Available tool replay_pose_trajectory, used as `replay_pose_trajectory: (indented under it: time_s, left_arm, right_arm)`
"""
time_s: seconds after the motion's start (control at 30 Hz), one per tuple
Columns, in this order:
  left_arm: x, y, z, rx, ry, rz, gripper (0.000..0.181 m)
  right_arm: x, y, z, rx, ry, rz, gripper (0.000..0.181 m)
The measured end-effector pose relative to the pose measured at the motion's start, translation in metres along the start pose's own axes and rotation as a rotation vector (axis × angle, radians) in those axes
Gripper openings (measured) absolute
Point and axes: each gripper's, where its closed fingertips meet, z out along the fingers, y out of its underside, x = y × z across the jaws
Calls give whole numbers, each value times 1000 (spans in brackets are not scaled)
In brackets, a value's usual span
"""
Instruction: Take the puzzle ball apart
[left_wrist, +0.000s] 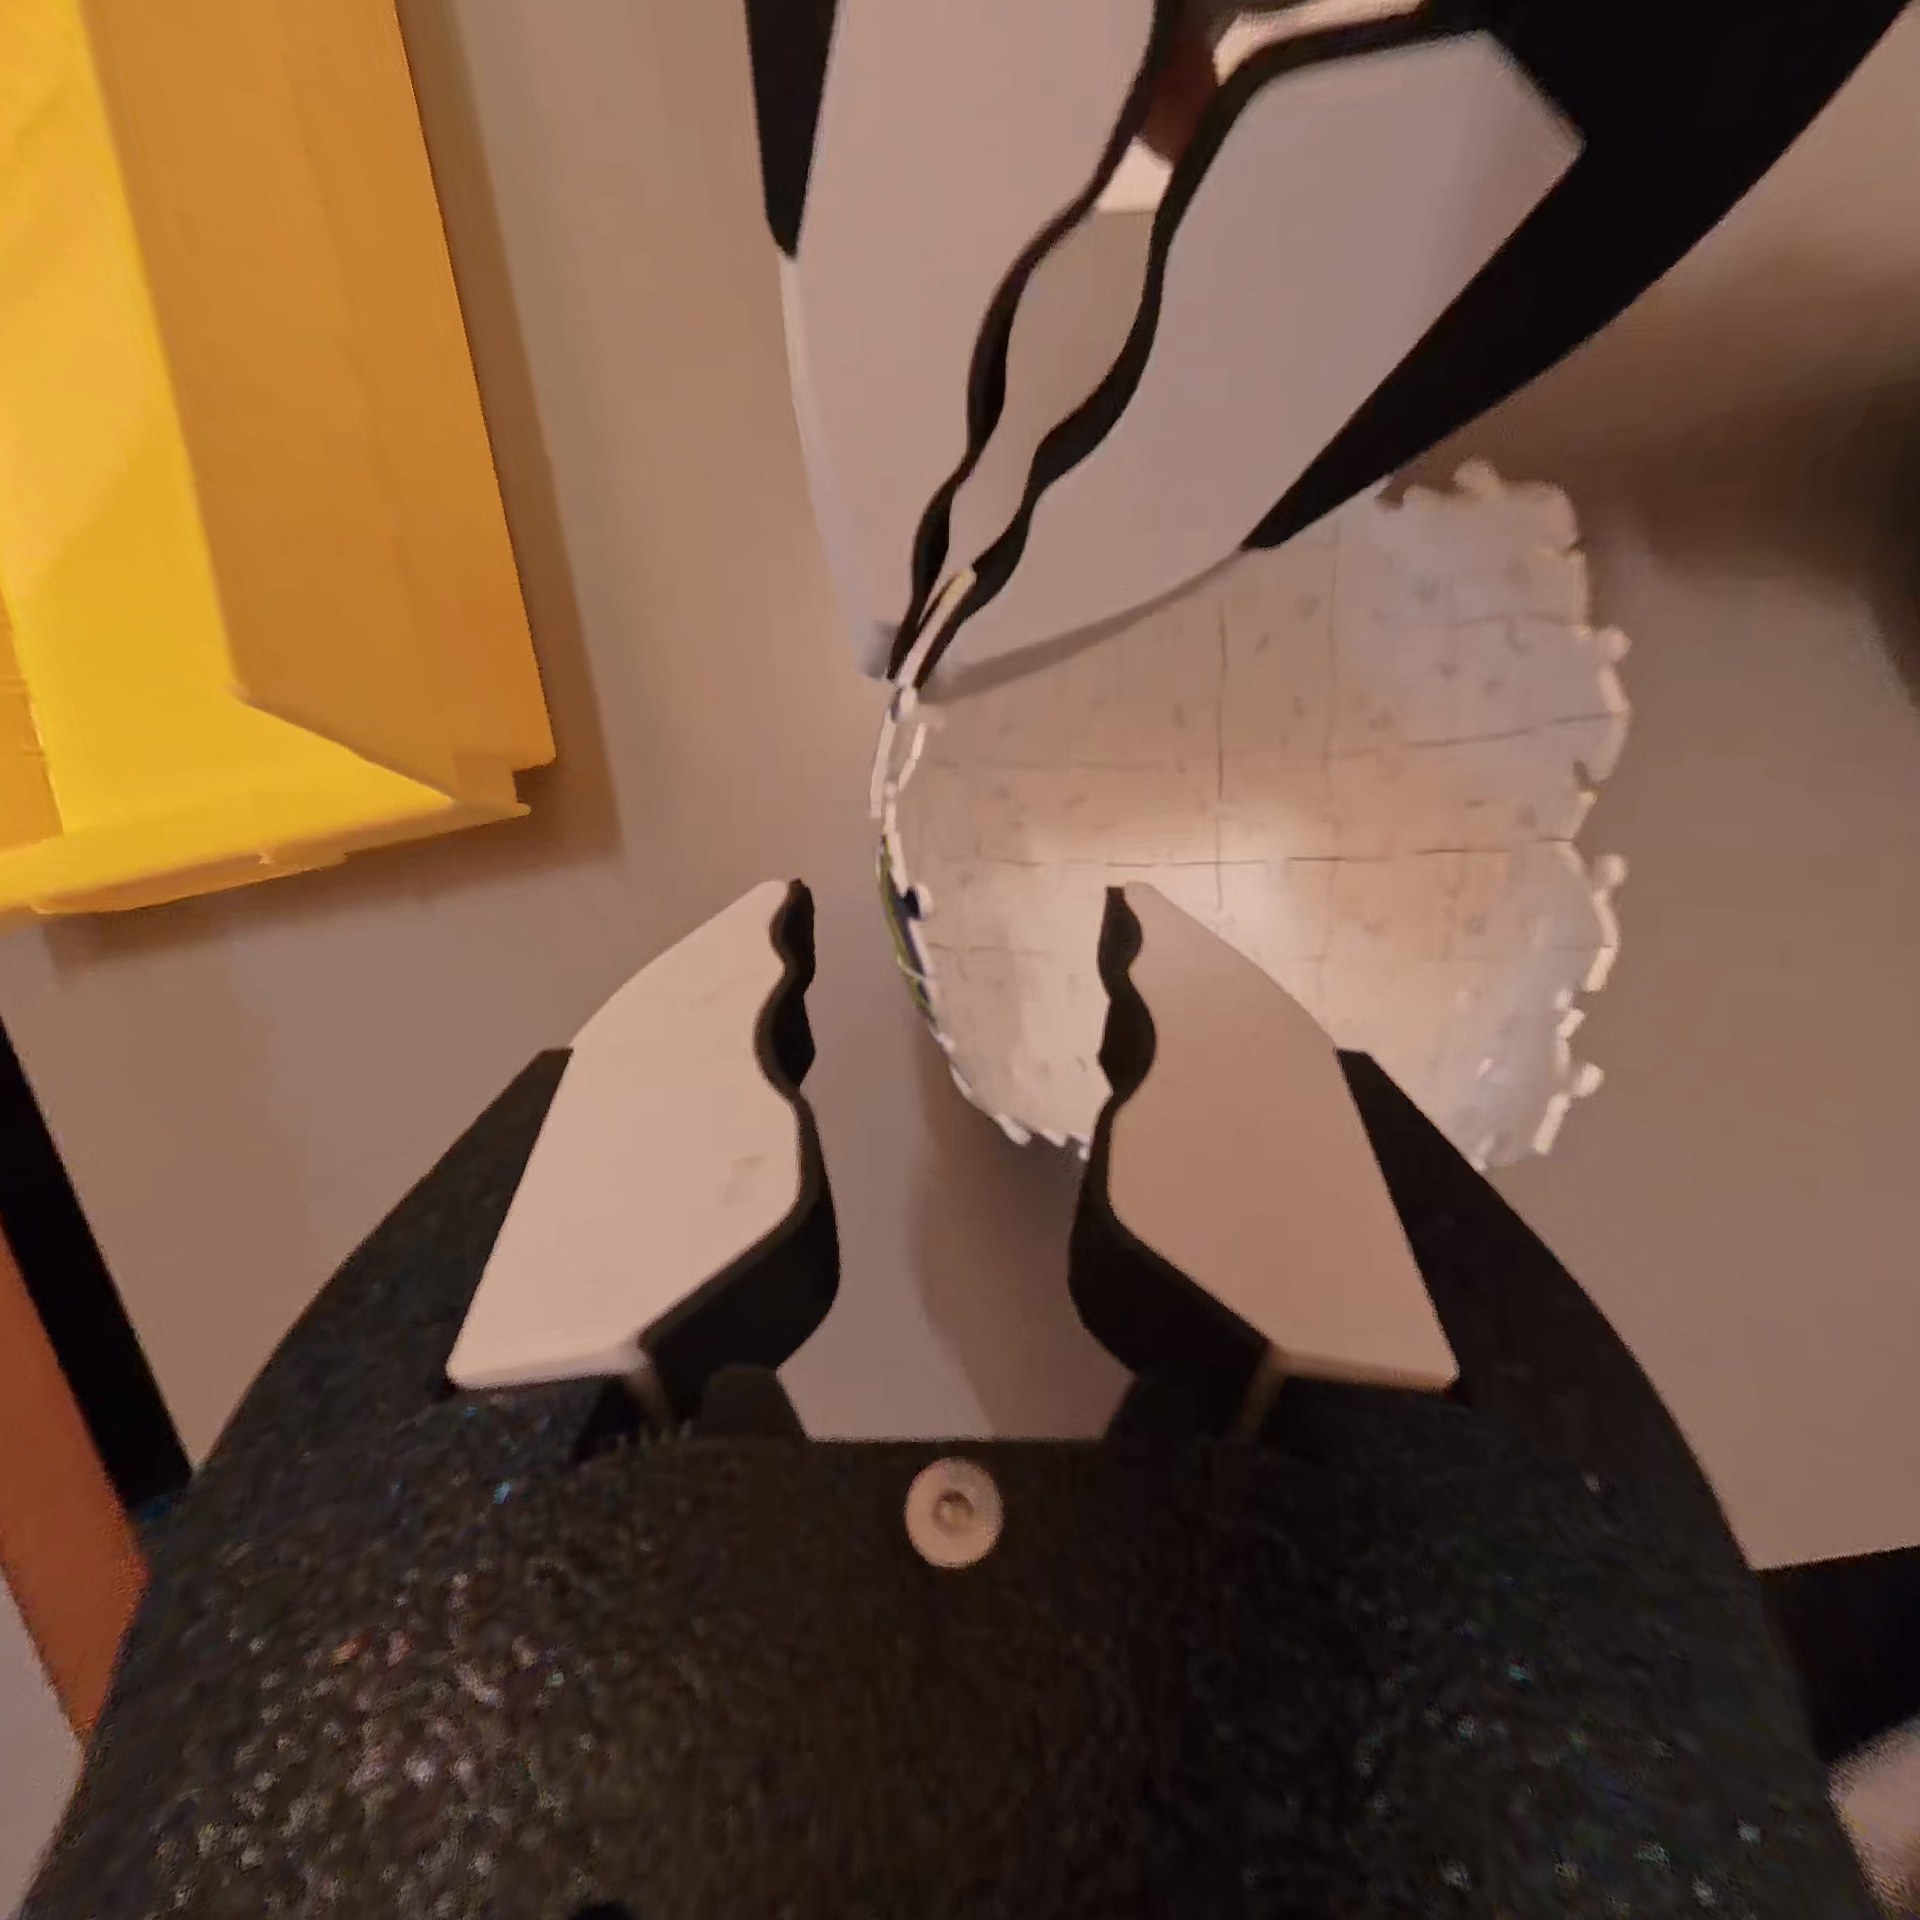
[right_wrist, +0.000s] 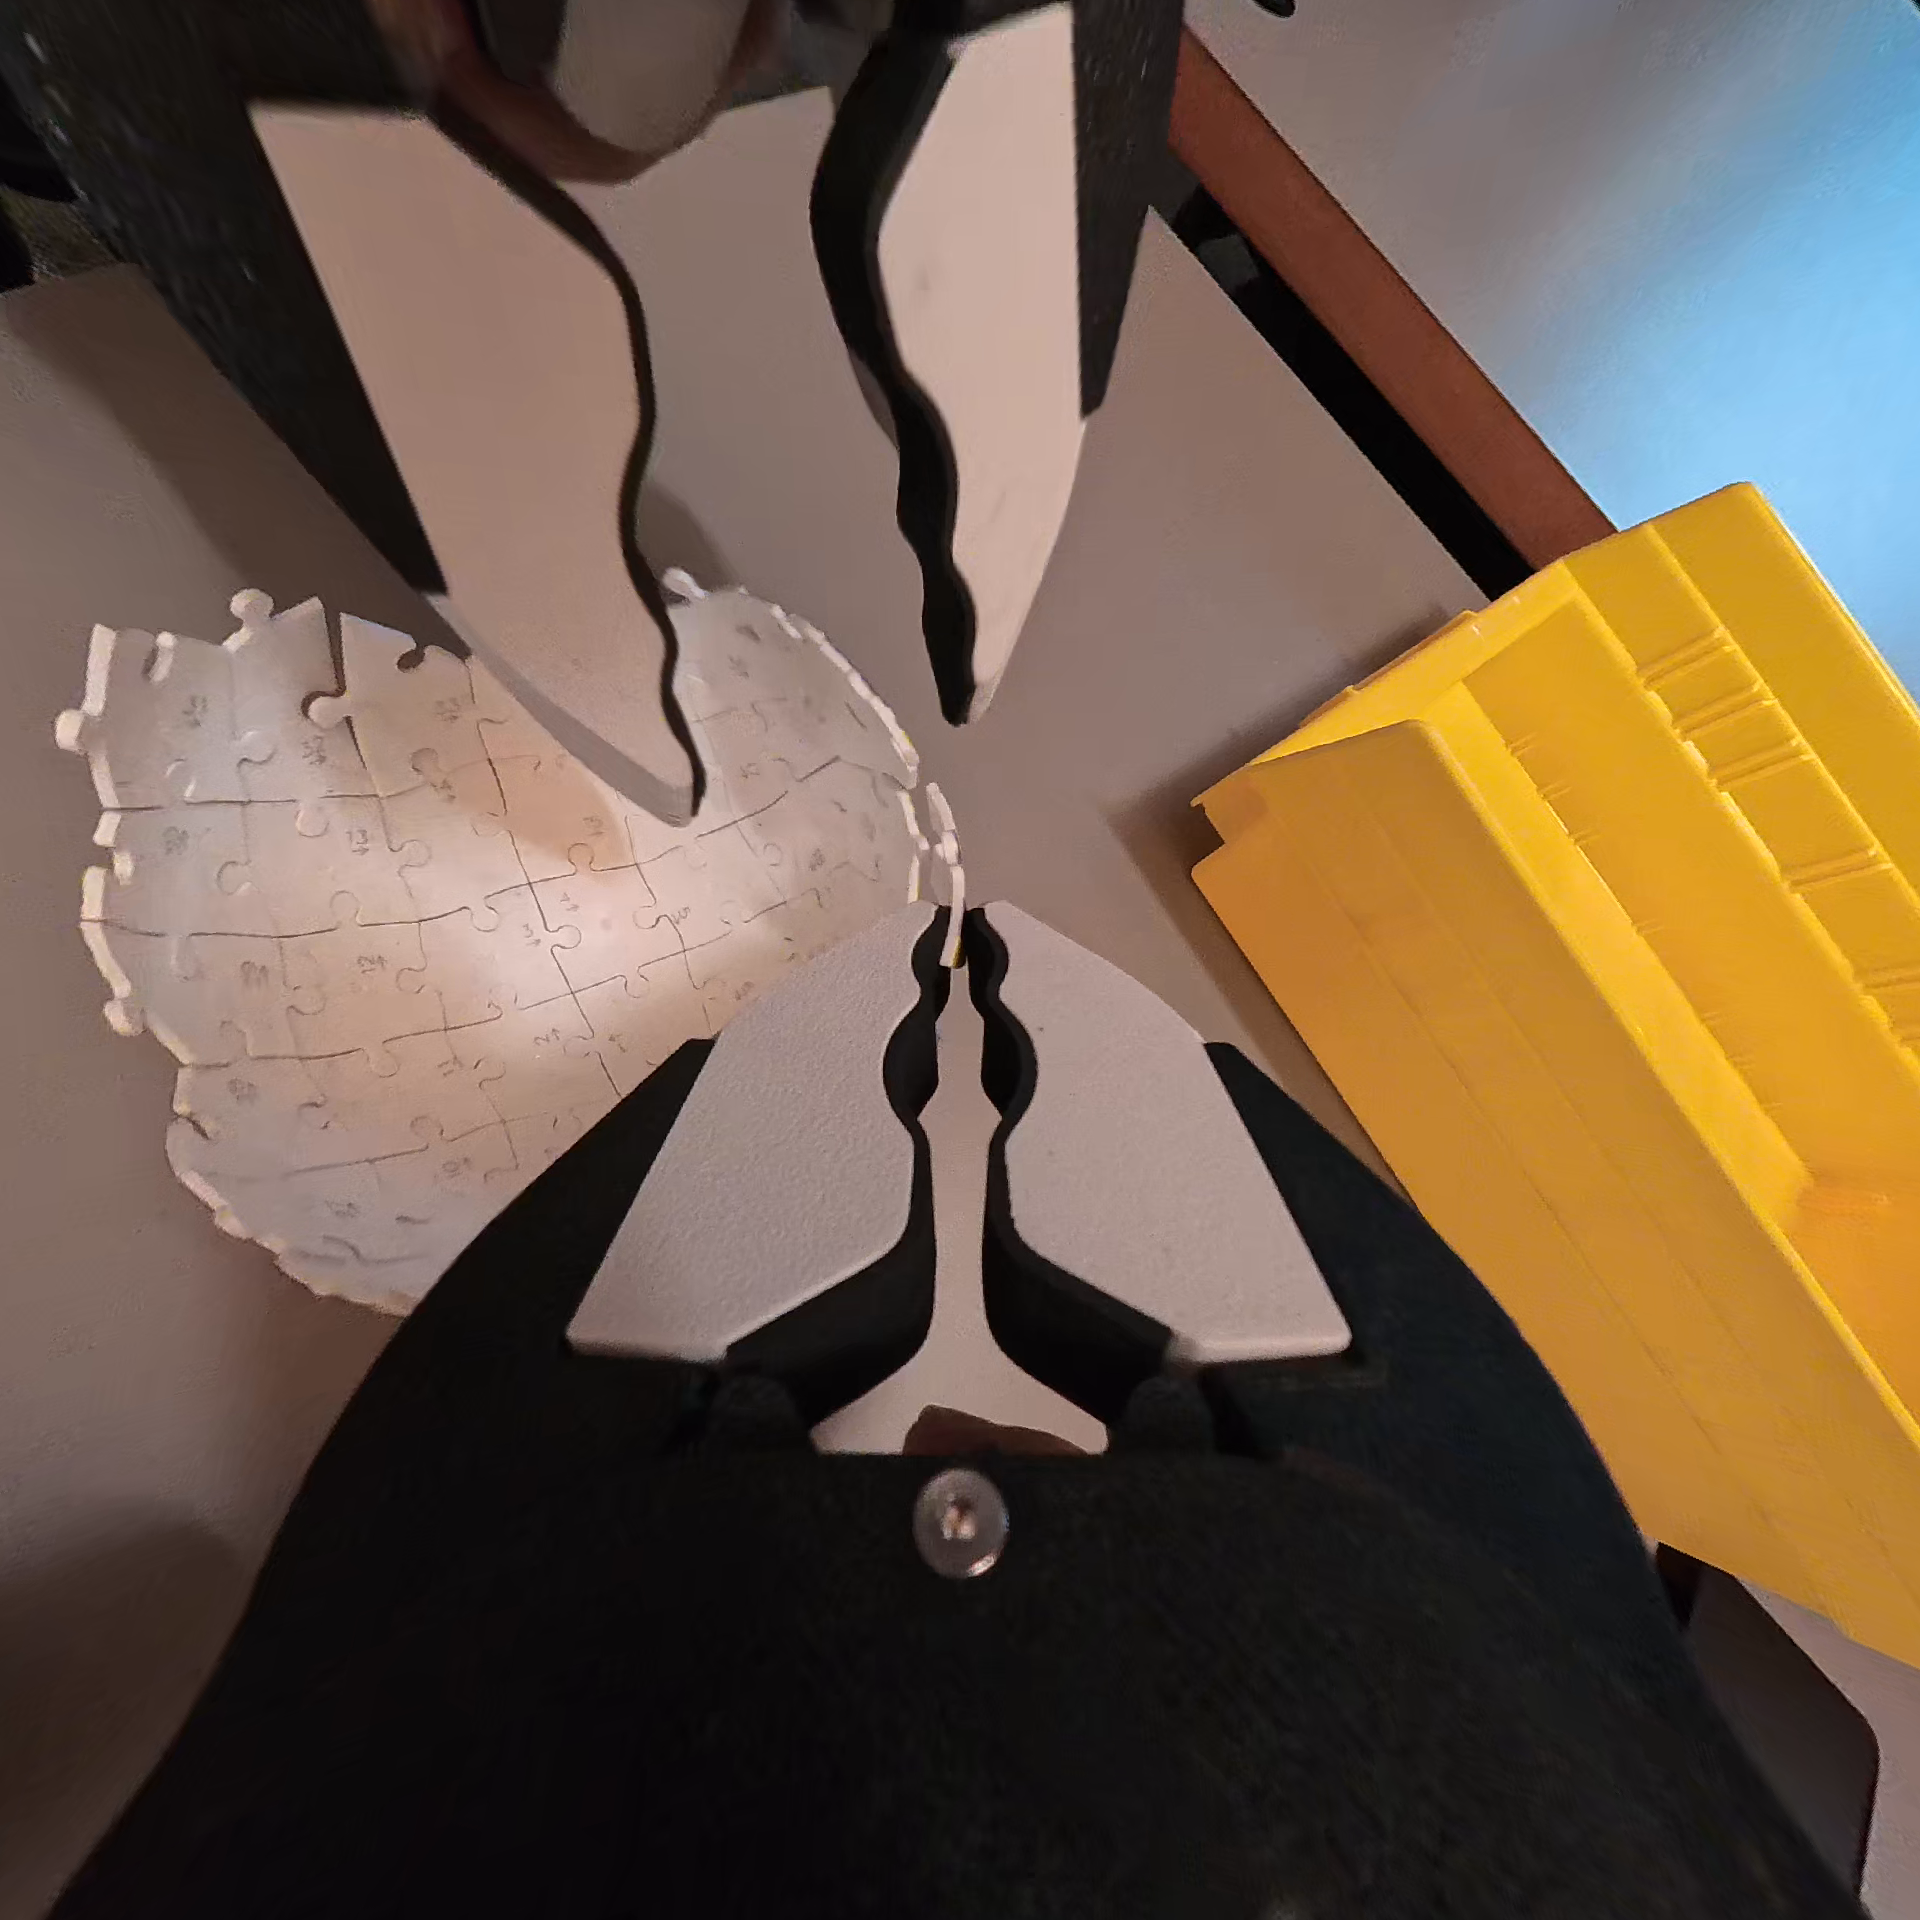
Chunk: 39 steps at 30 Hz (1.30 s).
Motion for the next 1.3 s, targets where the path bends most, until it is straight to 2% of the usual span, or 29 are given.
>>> replay_pose_trajectory:
  time_s: [0.03,0.37,0.83,1.07,1.3]
  left_arm:
    - [-1,3,4,-21,-16,5,52]
    - [-9,5,15,-48,-29,-15,29]
    - [-7,3,22,-49,-14,1,14]
    - [-11,7,24,-77,-40,46,17]
    - [-17,1,25,-32,-39,22,15]
  right_arm:
    - [0,0,-1,1,-1,-2,3]
    - [-5,4,-1,-50,-13,-47,3]
    - [-6,3,5,-81,-9,-98,3]
    - [-2,7,6,-107,12,-99,3]
    - [-2,9,8,-105,10,-77,3]
